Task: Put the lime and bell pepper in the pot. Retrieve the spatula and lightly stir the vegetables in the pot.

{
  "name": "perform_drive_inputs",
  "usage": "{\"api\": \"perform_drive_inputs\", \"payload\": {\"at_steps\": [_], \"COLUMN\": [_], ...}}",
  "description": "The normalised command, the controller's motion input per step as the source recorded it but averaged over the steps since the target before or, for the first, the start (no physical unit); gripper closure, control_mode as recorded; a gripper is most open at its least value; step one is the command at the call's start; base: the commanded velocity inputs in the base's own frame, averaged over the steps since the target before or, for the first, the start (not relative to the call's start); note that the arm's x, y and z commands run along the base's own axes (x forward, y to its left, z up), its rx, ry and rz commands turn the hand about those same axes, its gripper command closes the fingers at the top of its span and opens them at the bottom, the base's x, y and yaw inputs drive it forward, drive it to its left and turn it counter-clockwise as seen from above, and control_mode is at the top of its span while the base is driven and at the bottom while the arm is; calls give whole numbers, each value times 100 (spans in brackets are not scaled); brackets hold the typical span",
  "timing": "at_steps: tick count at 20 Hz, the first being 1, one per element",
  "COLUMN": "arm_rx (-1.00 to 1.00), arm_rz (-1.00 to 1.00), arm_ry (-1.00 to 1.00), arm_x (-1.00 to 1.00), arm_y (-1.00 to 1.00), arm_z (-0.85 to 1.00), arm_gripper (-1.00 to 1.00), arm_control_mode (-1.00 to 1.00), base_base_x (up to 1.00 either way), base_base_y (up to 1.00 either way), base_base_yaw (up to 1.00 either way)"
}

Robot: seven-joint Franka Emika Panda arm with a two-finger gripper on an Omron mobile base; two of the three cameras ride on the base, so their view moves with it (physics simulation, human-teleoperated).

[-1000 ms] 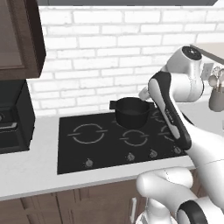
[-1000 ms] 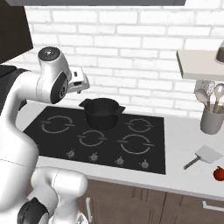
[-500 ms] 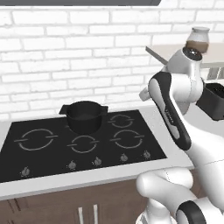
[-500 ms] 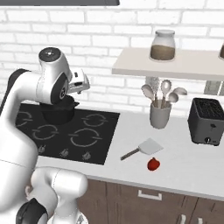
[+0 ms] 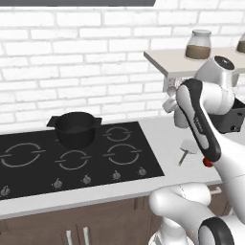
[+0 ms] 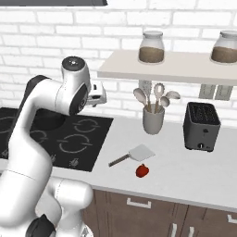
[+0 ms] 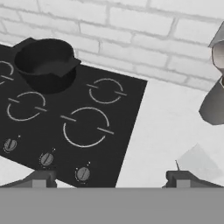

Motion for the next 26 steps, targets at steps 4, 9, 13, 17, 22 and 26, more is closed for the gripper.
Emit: {"api": "perform_drive_inputs", "payload": {"at_steps": [4, 9, 13, 17, 22, 26], "arm_rx": [11, 7, 6, 4, 0, 0], "arm_rz": [-32, -35, -31, -29, -11, -5], "arm_ry": [40, 43, 29, 18, 3, 0], "arm_x": [-33, -25, -12, -11, 0, 0], "arm_y": [-78, -81, -69, -54, -33, -2], "arm_z": [-49, -59, -72, -65, -31, -44], "arm_gripper": [-100, -100, -100, -100, -100, -100], "arm_control_mode": [-100, -100, -100, -100, -100, -100], "base_base_x": [0, 0, 0, 0, 0, 0], "base_base_y": [0, 0, 0, 0, 0, 0], "base_base_yaw": [0, 0, 0, 0, 0, 0]}}
